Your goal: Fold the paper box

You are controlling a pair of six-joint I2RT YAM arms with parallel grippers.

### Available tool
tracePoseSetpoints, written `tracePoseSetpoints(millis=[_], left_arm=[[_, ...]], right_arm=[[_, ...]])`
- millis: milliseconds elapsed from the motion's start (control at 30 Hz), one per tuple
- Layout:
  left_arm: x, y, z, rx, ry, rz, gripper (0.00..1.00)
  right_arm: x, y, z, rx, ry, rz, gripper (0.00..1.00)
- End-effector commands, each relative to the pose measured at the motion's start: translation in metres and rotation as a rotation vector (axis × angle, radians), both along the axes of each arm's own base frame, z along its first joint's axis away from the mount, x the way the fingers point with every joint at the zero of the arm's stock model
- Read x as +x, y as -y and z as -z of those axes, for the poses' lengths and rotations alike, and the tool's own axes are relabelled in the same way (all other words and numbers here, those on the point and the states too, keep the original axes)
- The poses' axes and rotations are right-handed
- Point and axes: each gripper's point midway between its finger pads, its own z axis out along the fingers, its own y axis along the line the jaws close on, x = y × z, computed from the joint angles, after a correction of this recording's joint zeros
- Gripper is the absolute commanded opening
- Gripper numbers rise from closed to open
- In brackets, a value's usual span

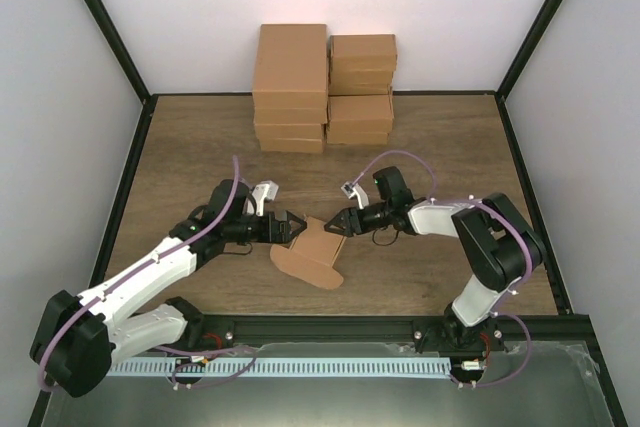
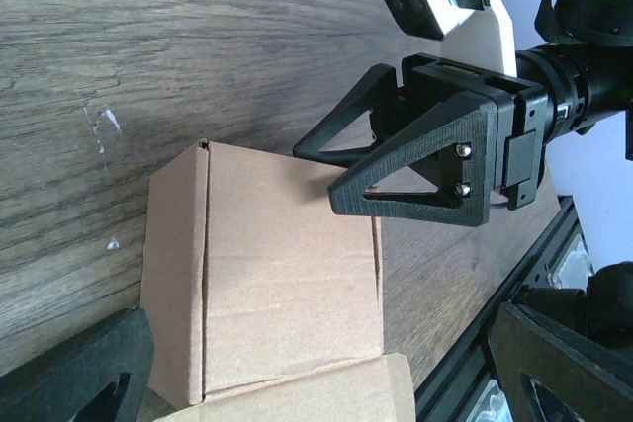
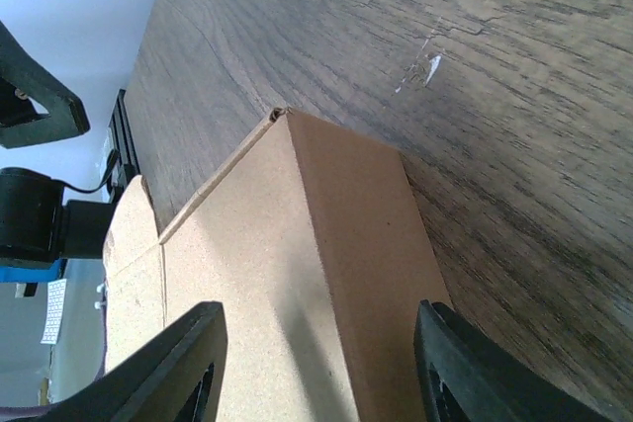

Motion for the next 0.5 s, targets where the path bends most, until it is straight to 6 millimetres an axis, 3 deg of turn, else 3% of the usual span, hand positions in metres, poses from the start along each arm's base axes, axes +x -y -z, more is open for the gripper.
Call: tracePoseSetpoints(millis=[0,467], left_arm=[[0.0007,0.0029,-0.0088,-0.012,0.020,0.017,0.96],[-0.0002,0.0011,-0.0057,-0.004,0.012,0.010,0.96]], right_arm=[[0.0082,-0.0043,-0.0053,0.024,0.019,-0.012,0.53],[0.0166,0.0033,0.0046,0.039,-0.038,0.015,0.35]])
